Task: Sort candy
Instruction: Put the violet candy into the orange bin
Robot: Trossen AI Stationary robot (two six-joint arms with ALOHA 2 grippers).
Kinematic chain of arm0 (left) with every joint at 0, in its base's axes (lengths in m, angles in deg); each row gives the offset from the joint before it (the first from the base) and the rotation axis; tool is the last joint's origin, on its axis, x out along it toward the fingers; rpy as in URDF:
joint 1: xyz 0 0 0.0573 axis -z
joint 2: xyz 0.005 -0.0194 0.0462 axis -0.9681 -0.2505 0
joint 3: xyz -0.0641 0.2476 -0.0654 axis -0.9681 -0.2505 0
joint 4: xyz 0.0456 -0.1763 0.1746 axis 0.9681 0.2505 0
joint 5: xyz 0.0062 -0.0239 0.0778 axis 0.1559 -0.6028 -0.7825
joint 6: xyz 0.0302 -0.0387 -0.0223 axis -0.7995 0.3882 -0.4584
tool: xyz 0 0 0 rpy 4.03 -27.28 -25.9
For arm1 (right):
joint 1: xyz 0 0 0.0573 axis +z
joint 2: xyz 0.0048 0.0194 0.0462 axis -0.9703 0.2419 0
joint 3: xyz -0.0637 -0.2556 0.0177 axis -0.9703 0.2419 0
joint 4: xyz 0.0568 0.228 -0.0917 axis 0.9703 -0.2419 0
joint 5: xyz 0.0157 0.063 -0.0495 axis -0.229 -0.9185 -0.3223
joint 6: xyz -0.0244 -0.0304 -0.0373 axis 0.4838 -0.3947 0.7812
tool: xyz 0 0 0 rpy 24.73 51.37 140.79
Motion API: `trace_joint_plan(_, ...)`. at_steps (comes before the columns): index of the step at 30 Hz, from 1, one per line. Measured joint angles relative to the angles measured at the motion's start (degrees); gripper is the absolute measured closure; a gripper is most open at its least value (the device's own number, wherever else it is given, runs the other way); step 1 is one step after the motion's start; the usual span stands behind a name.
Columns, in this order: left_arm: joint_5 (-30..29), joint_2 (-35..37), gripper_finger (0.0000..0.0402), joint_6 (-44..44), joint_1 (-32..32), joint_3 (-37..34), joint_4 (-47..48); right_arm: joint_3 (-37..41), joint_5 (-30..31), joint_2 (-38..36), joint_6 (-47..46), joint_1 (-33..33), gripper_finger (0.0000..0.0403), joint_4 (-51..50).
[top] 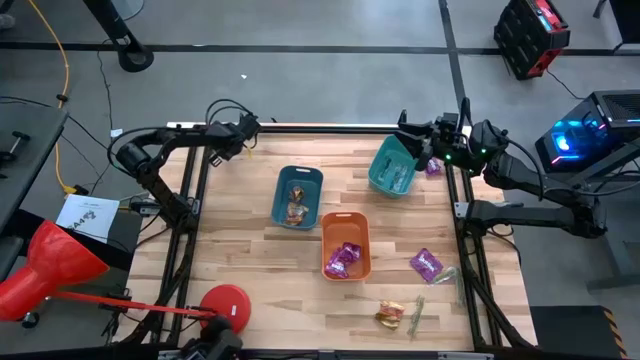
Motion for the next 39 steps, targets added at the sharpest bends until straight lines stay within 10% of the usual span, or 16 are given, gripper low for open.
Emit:
trace_joint_plan(23, -9.0, -9.7, 0.0245, 14.6, 2.6, 5.6, 8.3, 0.0, -5.4, -0.1, -3.2, 0.0, 0.0226, -4.6)
trace_joint_plan(31, -6.1, -7.3, 0.0389, 12.0, 2.5, 5.6, 8.3, 0.0, -6.8, -0.2, -3.2, 0.0, 0.0226, -4.6)
trace_joint_plan(39, -5.2, -5.4, 0.0401, 6.2, 6.2, 6.4, 1.1, 0.0, -6.8, -0.2, -2.0, 0.0, 0.0226, -4.6)
